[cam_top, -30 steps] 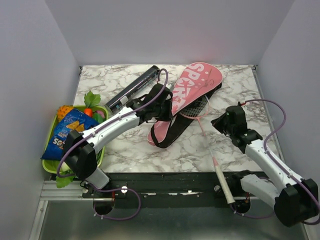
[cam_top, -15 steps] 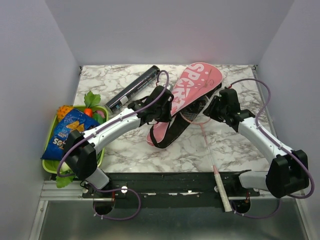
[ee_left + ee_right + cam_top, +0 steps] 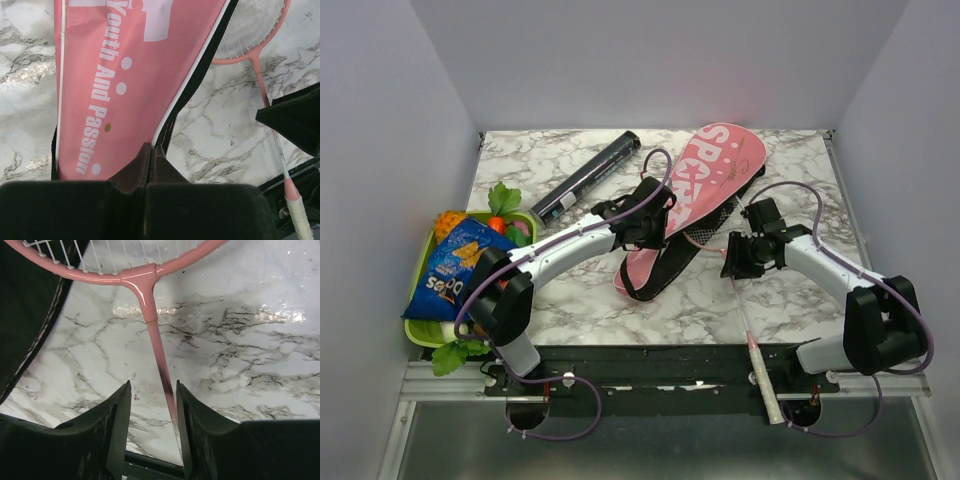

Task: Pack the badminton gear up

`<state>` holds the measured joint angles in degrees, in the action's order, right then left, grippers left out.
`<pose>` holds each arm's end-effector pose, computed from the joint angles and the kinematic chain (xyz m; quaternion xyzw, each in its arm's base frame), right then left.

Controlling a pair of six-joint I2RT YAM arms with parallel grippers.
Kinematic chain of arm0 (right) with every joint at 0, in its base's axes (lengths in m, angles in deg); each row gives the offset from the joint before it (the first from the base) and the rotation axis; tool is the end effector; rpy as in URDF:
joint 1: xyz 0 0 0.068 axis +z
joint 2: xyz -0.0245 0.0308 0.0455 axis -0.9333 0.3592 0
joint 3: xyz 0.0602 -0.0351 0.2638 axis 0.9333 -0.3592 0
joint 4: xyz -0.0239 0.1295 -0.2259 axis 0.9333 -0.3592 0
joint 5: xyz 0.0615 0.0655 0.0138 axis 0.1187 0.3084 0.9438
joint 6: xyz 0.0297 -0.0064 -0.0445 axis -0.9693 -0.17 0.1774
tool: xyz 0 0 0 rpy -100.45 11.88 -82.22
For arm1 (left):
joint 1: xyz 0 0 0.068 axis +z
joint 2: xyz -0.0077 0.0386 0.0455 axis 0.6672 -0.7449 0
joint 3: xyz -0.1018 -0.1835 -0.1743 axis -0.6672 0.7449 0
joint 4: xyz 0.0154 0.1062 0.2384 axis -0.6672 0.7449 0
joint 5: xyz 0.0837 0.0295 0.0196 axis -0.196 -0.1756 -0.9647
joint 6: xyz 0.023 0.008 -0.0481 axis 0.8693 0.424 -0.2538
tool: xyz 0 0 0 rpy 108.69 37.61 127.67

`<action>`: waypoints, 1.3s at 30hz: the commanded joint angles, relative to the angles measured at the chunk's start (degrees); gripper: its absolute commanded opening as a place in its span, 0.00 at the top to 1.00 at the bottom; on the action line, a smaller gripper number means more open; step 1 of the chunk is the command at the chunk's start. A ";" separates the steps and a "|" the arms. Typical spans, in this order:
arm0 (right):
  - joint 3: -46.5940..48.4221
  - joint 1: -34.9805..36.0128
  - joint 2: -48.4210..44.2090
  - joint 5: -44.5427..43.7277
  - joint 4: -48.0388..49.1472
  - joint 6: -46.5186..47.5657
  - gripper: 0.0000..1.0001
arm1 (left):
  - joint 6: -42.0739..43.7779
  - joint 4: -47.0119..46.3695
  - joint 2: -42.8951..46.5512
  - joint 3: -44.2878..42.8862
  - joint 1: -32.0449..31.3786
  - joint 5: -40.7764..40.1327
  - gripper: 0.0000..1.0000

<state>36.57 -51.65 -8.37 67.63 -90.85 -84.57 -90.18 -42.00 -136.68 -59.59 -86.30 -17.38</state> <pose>0.2419 0.0820 0.1933 0.0303 0.9726 0.1547 0.1711 0.2618 -0.2549 0.2650 0.0699 0.9380 -0.2041 0.2713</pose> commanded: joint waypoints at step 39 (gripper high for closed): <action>43.61 -1.66 38.66 -8.71 8.04 -4.34 0.57 | -0.51 -5.04 -0.54 1.00 -2.31 5.67 1.00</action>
<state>76.15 -52.44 30.36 59.80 -88.86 -90.71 -89.83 -44.63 -136.92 -58.80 -87.76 -14.45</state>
